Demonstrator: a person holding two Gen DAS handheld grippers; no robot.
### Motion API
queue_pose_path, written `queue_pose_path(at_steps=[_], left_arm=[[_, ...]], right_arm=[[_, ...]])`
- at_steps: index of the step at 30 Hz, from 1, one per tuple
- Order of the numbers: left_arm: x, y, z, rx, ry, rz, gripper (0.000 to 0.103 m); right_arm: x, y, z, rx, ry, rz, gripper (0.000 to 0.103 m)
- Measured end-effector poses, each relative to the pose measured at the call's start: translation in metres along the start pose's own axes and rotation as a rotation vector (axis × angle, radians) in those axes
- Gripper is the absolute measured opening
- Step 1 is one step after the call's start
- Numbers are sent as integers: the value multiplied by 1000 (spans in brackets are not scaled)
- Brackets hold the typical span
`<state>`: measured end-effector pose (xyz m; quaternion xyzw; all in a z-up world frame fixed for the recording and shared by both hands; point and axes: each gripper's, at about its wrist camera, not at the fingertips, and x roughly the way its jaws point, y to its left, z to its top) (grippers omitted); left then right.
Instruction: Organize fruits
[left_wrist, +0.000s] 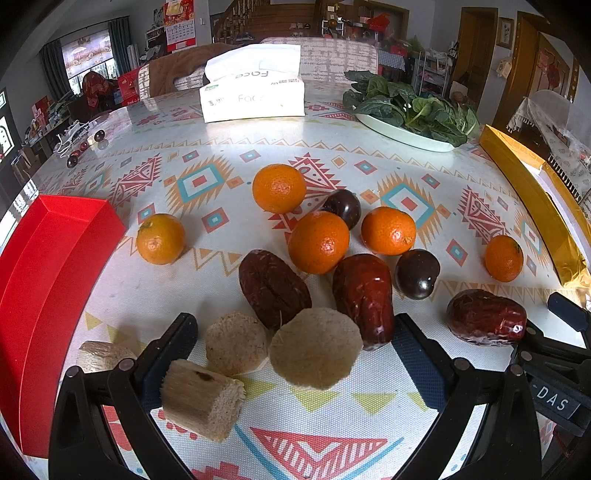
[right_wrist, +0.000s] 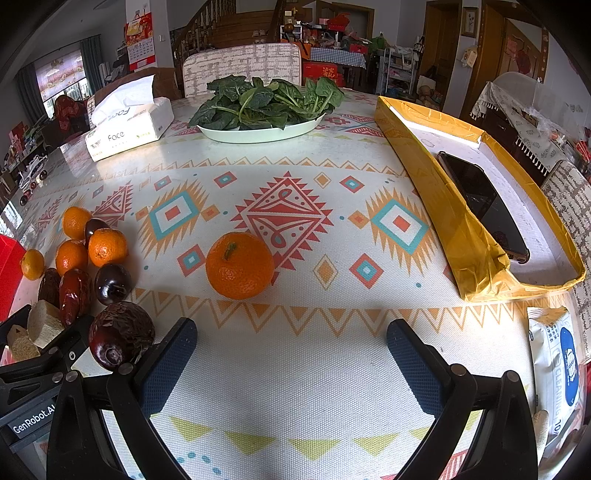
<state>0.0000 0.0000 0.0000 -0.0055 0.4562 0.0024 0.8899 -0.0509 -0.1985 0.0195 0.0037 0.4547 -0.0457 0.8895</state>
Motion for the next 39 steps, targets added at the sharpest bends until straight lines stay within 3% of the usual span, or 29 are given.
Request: queue_pose_path(at_steps=[13,29,31,33,39], left_arm=[[0,0,0,1,1,-1,103],[-10,0,-12,120,55,-83,103],[-15,3,-15,122,58,-97,98],[-30,15,-15,87,33,-136,90],[-103,64,-10,7,-163,-221,89]], right_arm=[[0,0,0,0,0,0,103],[-8,-1,-8,19,55,-10,103],[-9,-1,-9,19,55,-10,103],[-6,1,-7,20,53,-12,103],[-6,1,-6,34,52,-20,103]])
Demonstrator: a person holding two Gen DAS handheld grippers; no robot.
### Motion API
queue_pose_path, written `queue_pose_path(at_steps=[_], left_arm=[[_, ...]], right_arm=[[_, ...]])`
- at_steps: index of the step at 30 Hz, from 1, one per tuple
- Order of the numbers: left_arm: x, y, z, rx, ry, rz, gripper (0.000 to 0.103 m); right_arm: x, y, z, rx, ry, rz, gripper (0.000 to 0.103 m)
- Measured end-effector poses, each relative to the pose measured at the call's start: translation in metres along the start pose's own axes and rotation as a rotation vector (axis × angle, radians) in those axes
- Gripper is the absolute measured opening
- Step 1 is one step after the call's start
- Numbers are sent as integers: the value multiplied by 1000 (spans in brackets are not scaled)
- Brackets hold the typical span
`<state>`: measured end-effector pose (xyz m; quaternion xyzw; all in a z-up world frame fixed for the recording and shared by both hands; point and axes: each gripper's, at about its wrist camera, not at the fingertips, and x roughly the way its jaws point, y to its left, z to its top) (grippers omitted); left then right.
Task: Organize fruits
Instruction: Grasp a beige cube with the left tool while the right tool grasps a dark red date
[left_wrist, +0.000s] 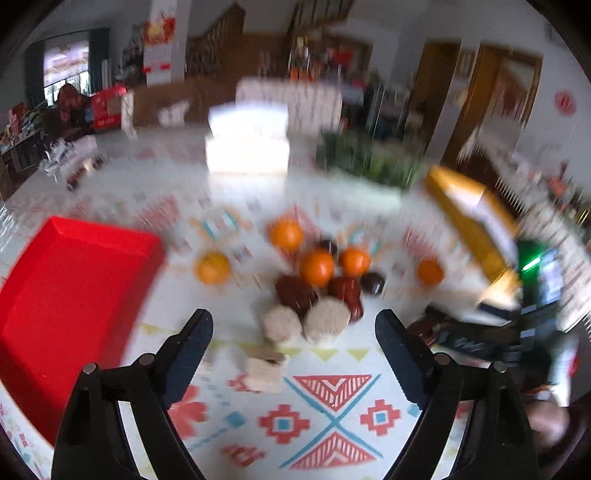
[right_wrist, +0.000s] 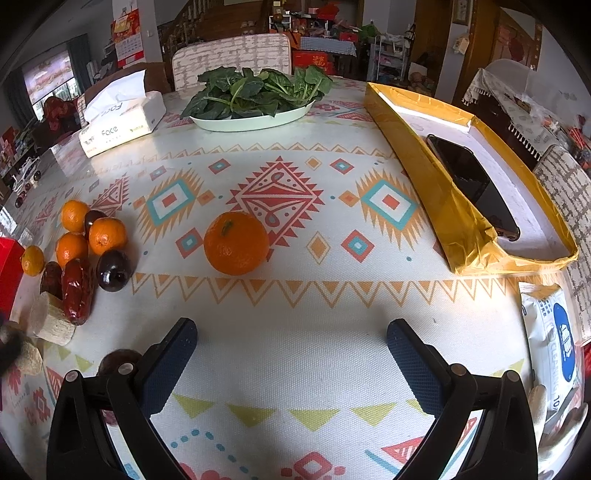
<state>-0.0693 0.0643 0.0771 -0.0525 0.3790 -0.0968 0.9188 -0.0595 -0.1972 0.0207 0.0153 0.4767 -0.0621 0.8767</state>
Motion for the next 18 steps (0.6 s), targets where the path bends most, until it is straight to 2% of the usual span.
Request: queue_pose_path(at_steps=[1,3,7,10,13,14,16,18], left_arm=[[-21,12,1,-18,-39,-17,89],[-45,28,0,-46,-63,-13,89],[-74,58,-9,-81,-99,25,89],[-85,78,-20,-104,-149,7,91],[-78,86,-26,-116,-154,-19,94],[-69,88,-29,-125,-118,3,94],[-63,86,-34,-134,-90,10,94],[-61,81,-39,-121,-100,15,94]], right_arm=[[0,0,0,-1,0,1,103],[0,0,0,-9,3,7,103],[1,0,2,-22,18,14,103],[-2,-1,3,-24,33,-5,101],[-38,1,-5,-26,-96,2,99],[-56,4,-11,-35,-162,11,99],[-78,10,-23,-53,-238,42,99],[-86,13,-32,-47,-236,129,99]])
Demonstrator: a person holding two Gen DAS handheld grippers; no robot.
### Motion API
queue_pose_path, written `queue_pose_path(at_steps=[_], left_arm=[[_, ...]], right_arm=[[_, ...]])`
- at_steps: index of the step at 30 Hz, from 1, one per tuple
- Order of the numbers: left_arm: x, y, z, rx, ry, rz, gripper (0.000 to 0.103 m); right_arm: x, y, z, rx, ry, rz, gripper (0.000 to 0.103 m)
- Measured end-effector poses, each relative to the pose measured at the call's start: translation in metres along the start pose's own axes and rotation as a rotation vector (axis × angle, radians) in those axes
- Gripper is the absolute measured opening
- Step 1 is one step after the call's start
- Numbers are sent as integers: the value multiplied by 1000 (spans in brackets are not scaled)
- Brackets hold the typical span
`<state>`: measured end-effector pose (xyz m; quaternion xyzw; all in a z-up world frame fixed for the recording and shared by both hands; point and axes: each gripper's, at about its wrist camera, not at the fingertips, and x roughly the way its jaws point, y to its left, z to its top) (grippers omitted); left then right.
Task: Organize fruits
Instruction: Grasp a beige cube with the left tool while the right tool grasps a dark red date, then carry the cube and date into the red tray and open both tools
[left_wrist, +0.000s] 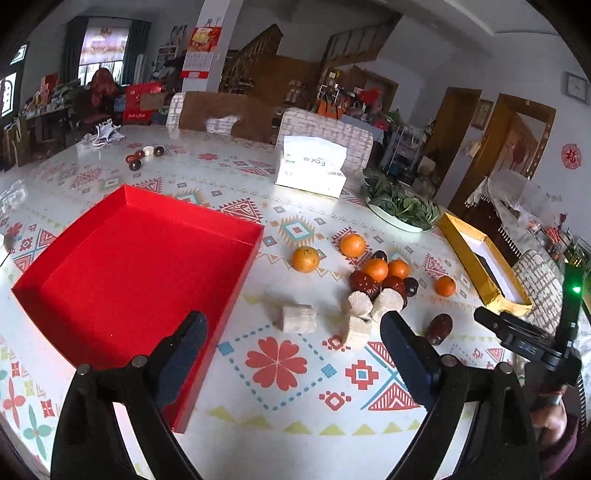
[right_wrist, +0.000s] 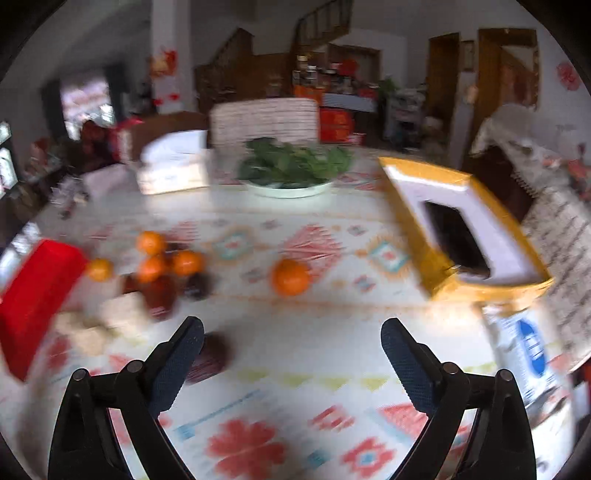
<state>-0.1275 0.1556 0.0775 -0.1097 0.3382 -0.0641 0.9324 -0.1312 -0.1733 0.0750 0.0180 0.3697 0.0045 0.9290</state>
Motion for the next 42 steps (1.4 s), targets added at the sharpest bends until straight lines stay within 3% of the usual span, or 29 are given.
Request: queue_pose_path(at_steps=[5,7,12,19,21,29,33,35,37,42], left_arm=[[-2,-7,-5,24,-3,-33,90],[2,-7,-7,24,12,-38,85],[24,-12,-12,36,86,-56,70],[44,-45,-14,191,117,-51,69],[54,-56,-14,238,136,-48,69],[89,-81,-15,366,192,-55,69],[103,-83,-15,380,224,-54,68],[110,-83,-16,385,247,-60,56],[115,-85,-19,391,266,-53,26],[103,-78,-19,339,243,-78,23]], right_arm=[[6,0,-14,138,64,188,98],[11,3,-14,156,75,213,89],[30,16,-15,155,126,206,79],[48,30,-17,134,159,167,64],[49,33,-16,122,152,152,50],[49,27,-16,122,158,183,44],[47,25,-17,123,160,195,42],[46,25,-18,123,161,199,42],[45,25,-19,126,163,204,42],[37,25,-19,123,147,214,42]])
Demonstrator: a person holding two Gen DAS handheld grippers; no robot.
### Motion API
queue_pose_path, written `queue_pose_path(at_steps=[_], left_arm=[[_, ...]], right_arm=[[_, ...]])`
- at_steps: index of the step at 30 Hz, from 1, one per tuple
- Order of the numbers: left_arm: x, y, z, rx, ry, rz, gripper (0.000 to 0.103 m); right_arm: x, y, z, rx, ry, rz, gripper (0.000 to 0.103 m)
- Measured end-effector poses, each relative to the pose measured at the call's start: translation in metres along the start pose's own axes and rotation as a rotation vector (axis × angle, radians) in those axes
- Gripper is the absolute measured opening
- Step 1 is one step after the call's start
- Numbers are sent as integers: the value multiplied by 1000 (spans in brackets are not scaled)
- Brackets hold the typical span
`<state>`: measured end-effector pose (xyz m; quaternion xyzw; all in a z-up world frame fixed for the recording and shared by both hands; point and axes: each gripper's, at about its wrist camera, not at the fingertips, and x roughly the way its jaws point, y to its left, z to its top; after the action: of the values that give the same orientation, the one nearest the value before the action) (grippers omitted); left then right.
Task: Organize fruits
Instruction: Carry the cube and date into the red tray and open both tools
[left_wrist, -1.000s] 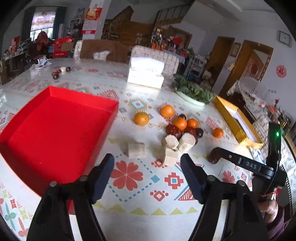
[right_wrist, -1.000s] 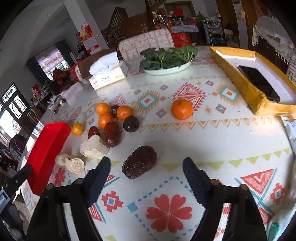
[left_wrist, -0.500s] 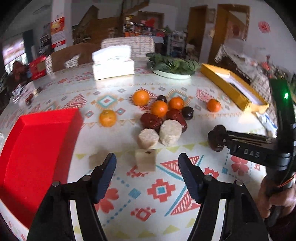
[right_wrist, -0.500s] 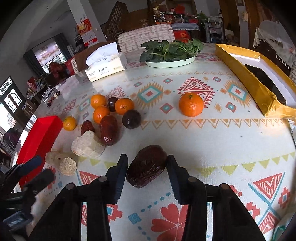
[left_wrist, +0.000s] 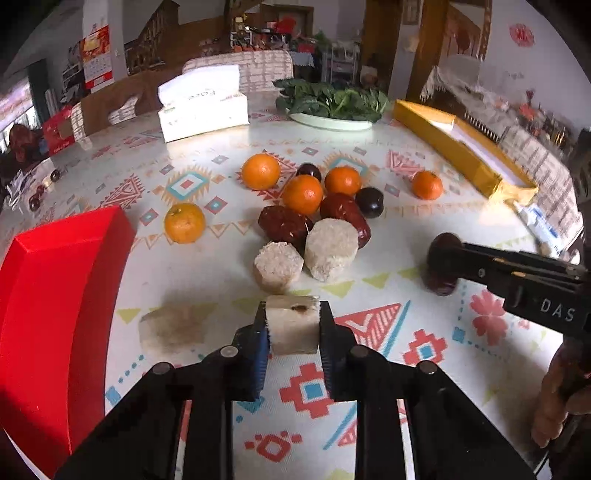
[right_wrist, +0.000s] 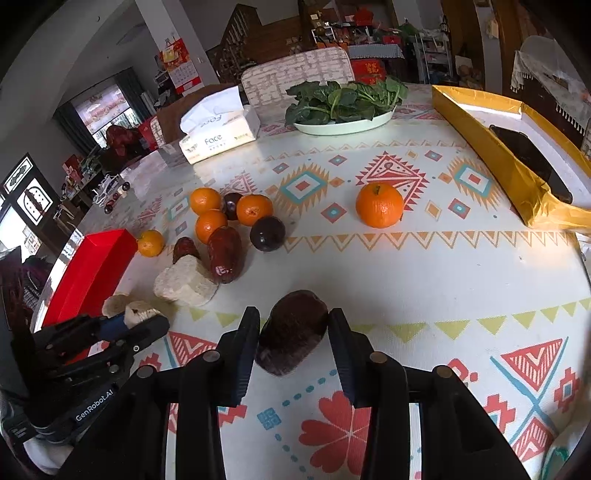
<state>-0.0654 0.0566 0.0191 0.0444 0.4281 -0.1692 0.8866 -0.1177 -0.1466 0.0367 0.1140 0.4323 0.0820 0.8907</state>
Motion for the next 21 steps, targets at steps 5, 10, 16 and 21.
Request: queue_pose_path(at_steps=[5,10,16,21], left_arm=[[-33,13,-6,-79,-72,-30,23],[-69,38,-17,-169,-144,-32,23],[-103,72,-36,-268,-196,2,23],[-108,98,-44,-330,-202,52,23]], right_arm=[[-14,10,-2,-23,-17,26,31],[-21,26,-5,-66,-22,38,21],[-35,-3,-1,26,-96,61,35],[-26,-19,0,113,-47,74,54]])
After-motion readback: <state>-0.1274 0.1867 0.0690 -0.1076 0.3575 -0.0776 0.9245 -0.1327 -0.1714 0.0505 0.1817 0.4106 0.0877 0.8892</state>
